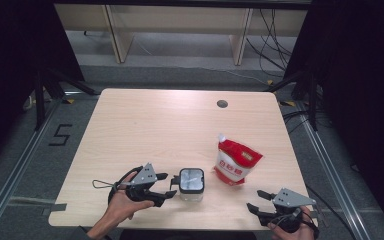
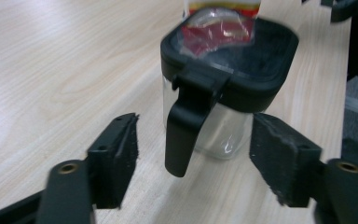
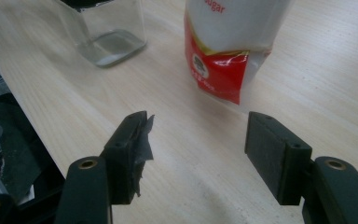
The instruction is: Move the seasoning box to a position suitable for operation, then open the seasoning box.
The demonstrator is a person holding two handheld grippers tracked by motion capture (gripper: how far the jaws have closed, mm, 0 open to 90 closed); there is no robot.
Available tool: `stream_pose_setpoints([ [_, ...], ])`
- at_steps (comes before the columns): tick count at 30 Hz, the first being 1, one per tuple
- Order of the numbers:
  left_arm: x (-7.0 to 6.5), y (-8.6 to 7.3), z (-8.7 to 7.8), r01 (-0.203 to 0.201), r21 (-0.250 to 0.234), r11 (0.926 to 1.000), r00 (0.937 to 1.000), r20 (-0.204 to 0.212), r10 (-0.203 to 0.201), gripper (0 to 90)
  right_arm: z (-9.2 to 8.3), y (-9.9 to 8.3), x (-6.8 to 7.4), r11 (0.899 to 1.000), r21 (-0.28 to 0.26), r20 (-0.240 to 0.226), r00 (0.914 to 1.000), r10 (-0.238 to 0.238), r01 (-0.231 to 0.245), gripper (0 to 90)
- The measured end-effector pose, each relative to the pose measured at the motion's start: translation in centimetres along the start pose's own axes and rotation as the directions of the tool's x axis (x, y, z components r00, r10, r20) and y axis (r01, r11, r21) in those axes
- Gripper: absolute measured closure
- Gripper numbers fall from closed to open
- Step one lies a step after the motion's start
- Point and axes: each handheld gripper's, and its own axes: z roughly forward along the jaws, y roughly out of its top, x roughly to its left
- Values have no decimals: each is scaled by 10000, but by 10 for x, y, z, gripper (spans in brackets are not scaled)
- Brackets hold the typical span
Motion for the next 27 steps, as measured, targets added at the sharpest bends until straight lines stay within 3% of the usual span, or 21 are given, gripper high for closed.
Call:
stream_pose_setpoints([
  [1,-1,3,-4,123,-222,9997,9999,-43,-124,284,0,0,1,10000,53,-4,10000,73,-73,410],
  [6,-2,10,-13,167,-338,9993,9993,-322,-178,289,1,2,3,10000,50,-128,9999,-19,20,417],
  [11,-4,14,-16,158,-350,9993,9996,-211,-165,336,3,3,5,9998,-110,-225,9996,-172,169,431],
  [12,-5,15,-16,169,-382,9991,9998,-88,-173,371,3,4,7,9999,-79,-235,9997,-106,105,441],
  [13,-6,17,-18,-178,-398,9991,9998,-68,176,436,3,5,9,9999,-127,-216,9997,-86,83,462],
  [14,-7,18,-19,-120,-495,9987,9999,-37,118,469,4,6,9,9994,-260,-400,9990,-218,208,468],
  [15,-8,20,-19,-285,-540,9981,9996,-68,281,496,3,6,13,9998,-164,-336,9994,61,-66,478],
  [16,-8,21,-20,-328,-614,9976,9994,-84,323,513,4,7,12,9992,-332,-506,9985,-227,210,496],
  [17,-9,23,-21,-414,-556,9976,9990,-210,403,538,4,8,13,9989,-363,-315,9991,-298,286,515],
  [20,-9,27,-21,-442,-778,9960,9987,-273,422,638,5,10,17,9992,-332,-440,9988,-221,206,559],
  [22,-9,30,-20,-648,-928,9936,9977,-257,627,713,6,13,19,9974,-624,-449,9982,-389,360,600],
  [27,-10,32,-13,-469,-1065,9932,9988,-203,450,831,11,24,29,9931,-869,-493,9953,-828,783,659],
])
